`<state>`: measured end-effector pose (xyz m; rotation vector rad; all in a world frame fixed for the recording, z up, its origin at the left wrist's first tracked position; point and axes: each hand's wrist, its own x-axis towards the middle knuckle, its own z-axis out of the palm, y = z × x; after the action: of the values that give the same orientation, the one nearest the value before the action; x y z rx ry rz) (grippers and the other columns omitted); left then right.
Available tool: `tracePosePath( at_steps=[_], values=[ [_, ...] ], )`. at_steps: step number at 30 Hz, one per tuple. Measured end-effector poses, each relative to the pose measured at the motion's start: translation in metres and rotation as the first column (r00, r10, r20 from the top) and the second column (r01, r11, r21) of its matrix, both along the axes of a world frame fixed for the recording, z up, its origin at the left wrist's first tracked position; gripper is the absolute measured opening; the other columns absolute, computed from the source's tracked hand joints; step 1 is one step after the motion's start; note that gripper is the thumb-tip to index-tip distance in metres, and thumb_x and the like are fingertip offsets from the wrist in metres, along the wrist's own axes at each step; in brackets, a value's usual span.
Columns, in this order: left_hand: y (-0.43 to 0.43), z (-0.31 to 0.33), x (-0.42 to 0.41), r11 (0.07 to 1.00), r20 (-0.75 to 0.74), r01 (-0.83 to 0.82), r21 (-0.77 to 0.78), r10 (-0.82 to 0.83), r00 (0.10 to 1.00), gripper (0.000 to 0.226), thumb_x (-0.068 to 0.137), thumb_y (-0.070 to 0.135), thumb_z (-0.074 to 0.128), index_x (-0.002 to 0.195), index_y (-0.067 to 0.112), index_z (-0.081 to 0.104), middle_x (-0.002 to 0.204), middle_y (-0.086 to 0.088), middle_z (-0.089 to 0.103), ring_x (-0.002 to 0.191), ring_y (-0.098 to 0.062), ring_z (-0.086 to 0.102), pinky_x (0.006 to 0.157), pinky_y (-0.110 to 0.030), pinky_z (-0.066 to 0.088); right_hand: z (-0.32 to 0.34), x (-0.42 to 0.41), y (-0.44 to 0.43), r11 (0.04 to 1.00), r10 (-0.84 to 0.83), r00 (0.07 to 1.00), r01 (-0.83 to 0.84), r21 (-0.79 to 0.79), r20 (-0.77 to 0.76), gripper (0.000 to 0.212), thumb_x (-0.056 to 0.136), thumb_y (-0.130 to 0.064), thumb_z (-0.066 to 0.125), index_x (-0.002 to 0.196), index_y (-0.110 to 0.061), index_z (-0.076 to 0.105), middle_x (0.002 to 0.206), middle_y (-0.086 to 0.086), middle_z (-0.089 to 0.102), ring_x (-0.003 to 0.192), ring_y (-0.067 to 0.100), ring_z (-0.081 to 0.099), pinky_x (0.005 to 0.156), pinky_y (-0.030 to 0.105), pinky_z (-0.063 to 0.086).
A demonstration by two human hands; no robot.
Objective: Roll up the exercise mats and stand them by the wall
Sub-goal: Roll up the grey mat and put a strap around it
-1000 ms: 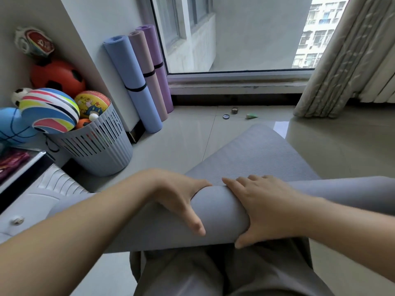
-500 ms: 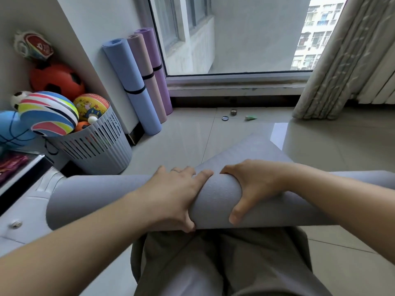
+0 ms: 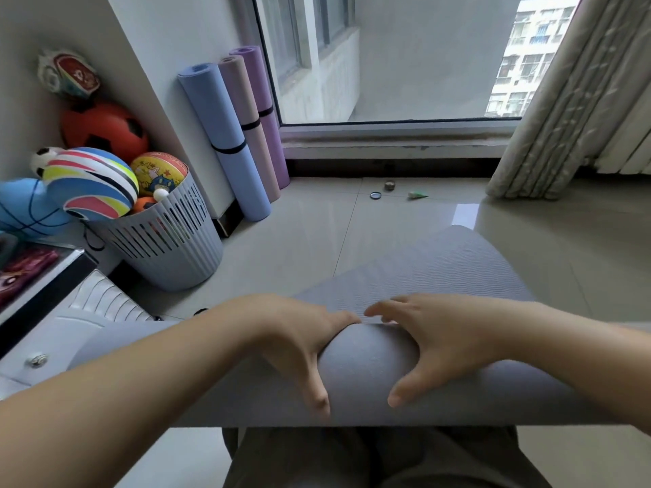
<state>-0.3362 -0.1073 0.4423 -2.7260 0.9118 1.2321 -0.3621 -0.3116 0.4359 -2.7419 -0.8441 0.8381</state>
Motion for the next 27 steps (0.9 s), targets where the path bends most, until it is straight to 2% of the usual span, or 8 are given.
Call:
tracePosePath(
  at_steps=[2,5,11,14,16,21,24,27],
  values=[
    [-0.001,0.003,0.008,1.0,-0.059,-0.019,0.006,0.019,0.998,0.104,0.059,0.054,0.084,0.141,0.05,0.019,0.138,0.018,0.046,0.126,-0.011,0.046,0.106,-0.037,0.039,-0.003,-0.012,0.006,0.993,0.113,0.969,-0.104,-0.049,0.221,0.112,0.059,-0.076,0.068,0.147,-0.029,0.016,0.135,-0.01,0.042,0.12,0.013,0.043,0.101,0.032,0.039],
    [-0.001,0.006,0.011,0.999,-0.086,-0.051,0.011,0.052,0.995,0.098,0.064,0.05,0.083,0.141,0.05,0.022,0.137,0.02,0.047,0.125,-0.008,0.046,0.105,-0.031,0.038,-0.016,-0.016,0.013,0.989,0.14,0.95,-0.121,-0.084,0.279,0.118,0.056,-0.073,0.074,0.146,-0.022,0.017,0.13,-0.003,0.044,0.116,0.018,0.043,0.099,0.032,0.04],
    [0.003,0.009,0.0,0.997,0.4,-0.008,-0.08,0.039,0.916,0.093,0.072,0.051,0.075,0.148,0.036,0.023,0.143,0.009,0.033,0.13,-0.017,0.038,0.099,-0.031,0.037,-0.011,0.025,0.007,0.999,-0.036,0.997,0.039,0.035,-0.075,0.104,0.058,-0.059,0.083,0.142,-0.032,0.028,0.135,-0.012,0.046,0.12,0.01,0.046,0.104,0.03,0.038],
    [0.001,0.004,-0.014,0.992,0.474,0.003,-0.129,0.059,0.878,0.057,0.088,0.038,0.062,0.14,0.031,0.038,0.139,0.005,0.042,0.122,-0.019,0.045,0.097,-0.034,0.042,-0.011,0.042,0.006,0.996,-0.079,0.974,0.085,0.02,-0.213,0.095,0.06,-0.051,0.085,0.138,-0.035,0.034,0.123,-0.018,0.049,0.114,0.007,0.05,0.1,0.028,0.041],
    [0.001,-0.003,-0.025,0.992,0.525,0.052,-0.111,0.014,0.851,0.048,0.096,0.033,0.049,0.141,0.025,0.035,0.14,0.001,0.041,0.124,-0.021,0.044,0.101,-0.037,0.039,-0.013,0.049,0.007,0.995,-0.086,0.965,0.094,0.021,-0.247,0.092,0.06,-0.049,0.086,0.136,-0.035,0.037,0.12,-0.019,0.051,0.113,0.007,0.052,0.101,0.03,0.044],
    [0.004,-0.015,-0.042,0.997,0.601,0.081,0.011,-0.071,0.796,0.091,0.087,0.059,0.051,0.152,0.014,0.004,0.156,-0.009,0.017,0.142,-0.025,0.02,0.114,-0.047,0.023,-0.014,0.057,0.011,0.994,-0.1,0.951,0.11,0.019,-0.294,0.086,0.064,-0.046,0.085,0.135,-0.036,0.039,0.123,-0.018,0.054,0.115,0.007,0.053,0.101,0.029,0.044],
    [0.002,-0.019,-0.039,0.995,0.636,0.076,0.061,-0.098,0.765,0.105,0.081,0.061,0.06,0.151,0.01,0.001,0.154,-0.01,0.019,0.14,-0.028,0.023,0.115,-0.051,0.02,-0.008,0.049,0.01,0.99,-0.131,0.976,0.138,0.029,-0.176,0.106,0.061,-0.056,0.082,0.146,-0.037,0.022,0.145,-0.013,0.04,0.13,0.011,0.041,0.111,0.032,0.033],
    [0.001,-0.023,-0.031,0.996,0.661,0.071,0.047,-0.084,0.745,0.107,0.075,0.061,0.065,0.149,0.01,0.006,0.147,-0.01,0.028,0.131,-0.028,0.033,0.112,-0.05,0.023,-0.012,0.018,0.011,0.998,-0.049,0.971,0.059,-0.035,0.236,0.128,0.054,-0.076,0.071,0.152,-0.029,0.003,0.151,-0.009,0.027,0.136,0.015,0.03,0.113,0.035,0.026]
  ],
)
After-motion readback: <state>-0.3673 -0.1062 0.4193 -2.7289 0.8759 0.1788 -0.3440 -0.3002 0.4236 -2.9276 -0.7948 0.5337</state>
